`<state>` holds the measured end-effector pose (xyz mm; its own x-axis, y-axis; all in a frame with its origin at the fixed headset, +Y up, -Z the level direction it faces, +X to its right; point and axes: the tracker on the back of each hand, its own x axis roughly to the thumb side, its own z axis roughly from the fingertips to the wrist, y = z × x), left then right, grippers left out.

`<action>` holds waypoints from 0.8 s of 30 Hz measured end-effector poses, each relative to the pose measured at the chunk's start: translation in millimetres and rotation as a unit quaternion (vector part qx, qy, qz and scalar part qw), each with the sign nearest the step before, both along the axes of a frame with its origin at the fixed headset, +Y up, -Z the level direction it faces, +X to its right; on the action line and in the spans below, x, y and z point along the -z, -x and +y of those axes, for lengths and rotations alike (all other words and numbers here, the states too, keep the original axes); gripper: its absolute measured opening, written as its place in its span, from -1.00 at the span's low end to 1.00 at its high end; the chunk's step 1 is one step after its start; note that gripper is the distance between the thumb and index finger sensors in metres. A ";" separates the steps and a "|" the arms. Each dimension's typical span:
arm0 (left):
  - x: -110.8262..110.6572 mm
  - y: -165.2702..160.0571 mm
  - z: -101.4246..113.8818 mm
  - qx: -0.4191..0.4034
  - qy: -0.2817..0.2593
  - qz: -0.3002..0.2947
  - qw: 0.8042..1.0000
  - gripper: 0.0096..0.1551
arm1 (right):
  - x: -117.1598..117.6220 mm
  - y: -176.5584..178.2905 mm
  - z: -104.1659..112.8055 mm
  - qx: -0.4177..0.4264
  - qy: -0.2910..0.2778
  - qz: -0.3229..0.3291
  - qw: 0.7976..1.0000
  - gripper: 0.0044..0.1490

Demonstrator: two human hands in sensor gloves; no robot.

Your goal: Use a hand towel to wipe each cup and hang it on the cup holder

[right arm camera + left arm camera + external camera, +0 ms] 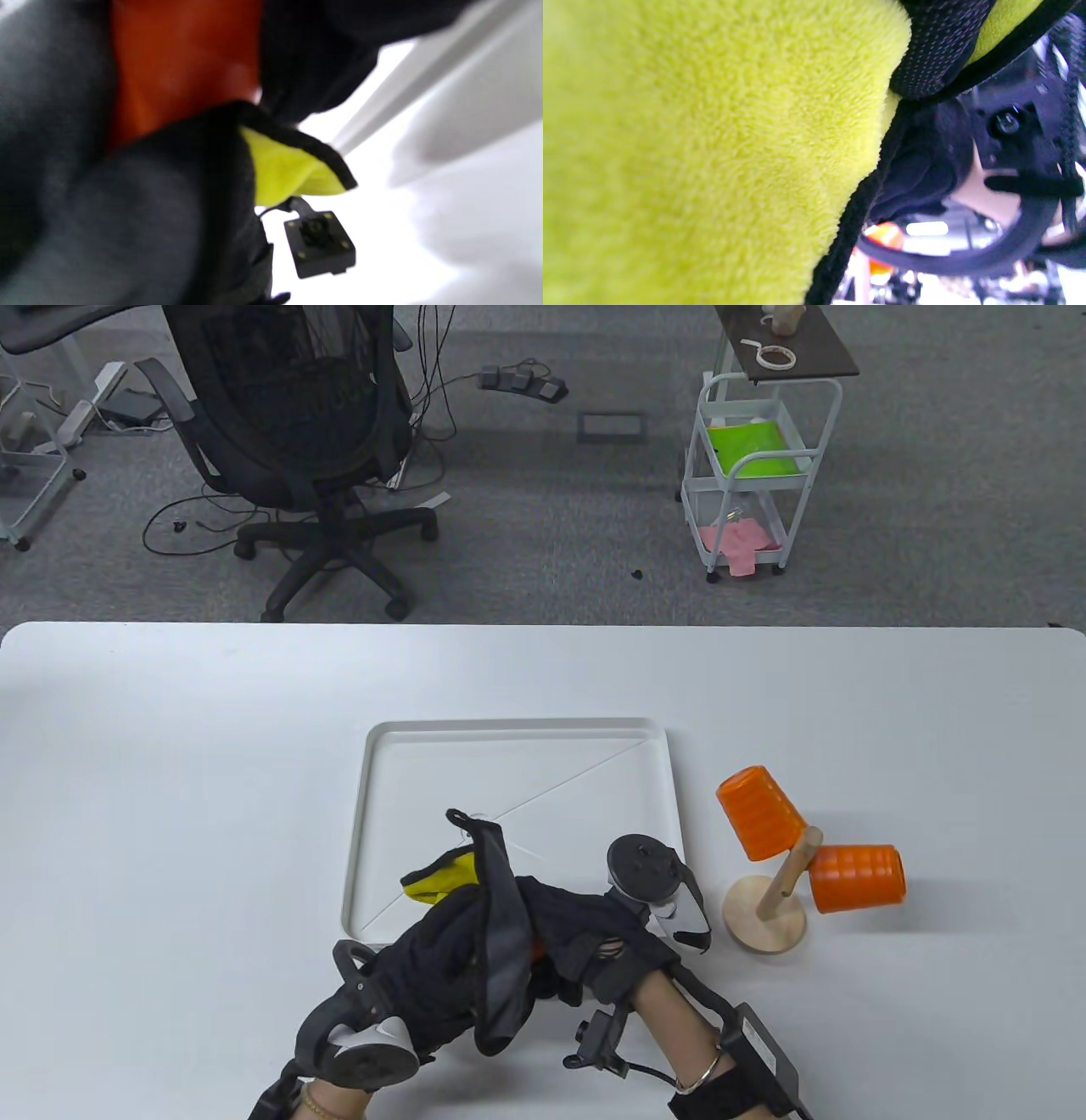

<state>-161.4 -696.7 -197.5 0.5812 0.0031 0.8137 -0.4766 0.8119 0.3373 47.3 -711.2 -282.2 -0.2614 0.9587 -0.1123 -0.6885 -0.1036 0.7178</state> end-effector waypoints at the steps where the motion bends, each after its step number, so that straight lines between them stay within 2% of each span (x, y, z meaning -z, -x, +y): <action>1: -1.0 -2.0 -0.4 0.012 -0.006 0.000 1.000 -0.30 | 0.7 -1.0 -1.8 -0.002 0.016 0.003 1.000 0.06; 4: -3.3 -6.8 -2.0 0.032 -0.021 0.001 0.999 -0.31 | 2.0 -3.5 -5.7 -0.009 0.048 0.008 0.999 0.06; 8: -1.6 -4.3 -3.2 0.005 -0.004 -0.002 1.000 -0.30 | 0.4 -2.9 -2.2 -0.014 0.036 0.003 0.999 0.07; 10: -0.4 -0.7 -2.5 -0.018 0.000 0.006 1.000 -0.27 | -1.1 -1.9 0.2 -0.005 0.028 0.005 1.000 0.06; 12: 5.3 7.0 -2.7 -0.083 0.044 0.006 0.996 -0.25 | -3.2 -0.2 4.9 0.017 0.010 0.009 1.000 0.03; 15: 15.9 20.2 -6.9 -0.208 0.147 -0.020 0.967 -0.19 | -7.4 3.1 16.7 0.055 -0.043 0.022 0.997 -0.01; 17: 23.7 29.1 -11.3 -0.279 0.214 -0.023 0.936 -0.17 | -12.4 4.5 28.3 0.045 -0.103 0.010 0.994 -0.02; 18: 25.7 31.2 -12.5 -0.295 0.230 -0.026 0.927 -0.16 | -14.3 4.9 32.1 0.035 -0.128 0.002 0.991 -0.03; 20: 31.6 36.5 -16.7 -0.343 0.277 -0.039 0.897 -0.16 | -21.3 6.5 43.5 0.003 -0.212 -0.027 0.977 -0.04; 24: 37.9 41.0 -25.2 -0.400 0.344 -0.065 0.847 -0.13 | -36.3 7.4 62.5 -0.044 -0.327 -0.078 0.941 -0.05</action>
